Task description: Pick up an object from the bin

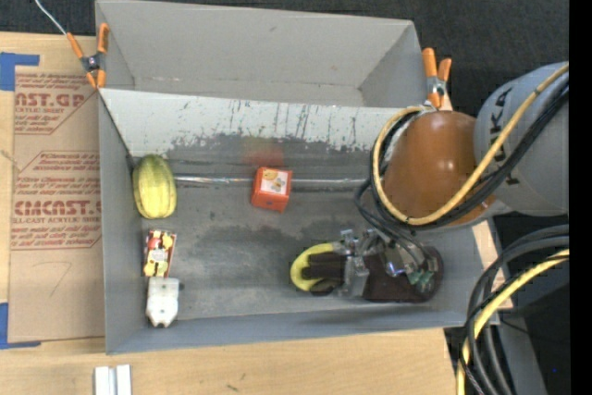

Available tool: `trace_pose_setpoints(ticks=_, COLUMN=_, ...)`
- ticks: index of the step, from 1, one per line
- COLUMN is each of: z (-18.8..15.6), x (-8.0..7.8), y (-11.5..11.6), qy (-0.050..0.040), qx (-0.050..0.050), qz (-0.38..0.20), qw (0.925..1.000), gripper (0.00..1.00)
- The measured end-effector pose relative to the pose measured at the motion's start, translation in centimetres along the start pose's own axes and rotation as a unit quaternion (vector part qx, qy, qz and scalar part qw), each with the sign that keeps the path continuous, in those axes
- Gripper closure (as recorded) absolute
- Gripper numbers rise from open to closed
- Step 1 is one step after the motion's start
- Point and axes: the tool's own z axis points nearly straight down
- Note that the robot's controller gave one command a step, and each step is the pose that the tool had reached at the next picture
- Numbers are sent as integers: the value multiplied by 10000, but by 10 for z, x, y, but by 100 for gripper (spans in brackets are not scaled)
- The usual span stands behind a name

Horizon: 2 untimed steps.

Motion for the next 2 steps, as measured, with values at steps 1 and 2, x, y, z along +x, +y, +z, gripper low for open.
trace_pose_setpoints(ticks=1, z=-28, x=0, y=0, qy=-12, qx=5, qz=0, qw=10000, gripper=100)
trace_pose_setpoints(ticks=2, z=-45, x=-2, y=0, qy=-46, qx=13, qz=-1, qw=10000, gripper=100)
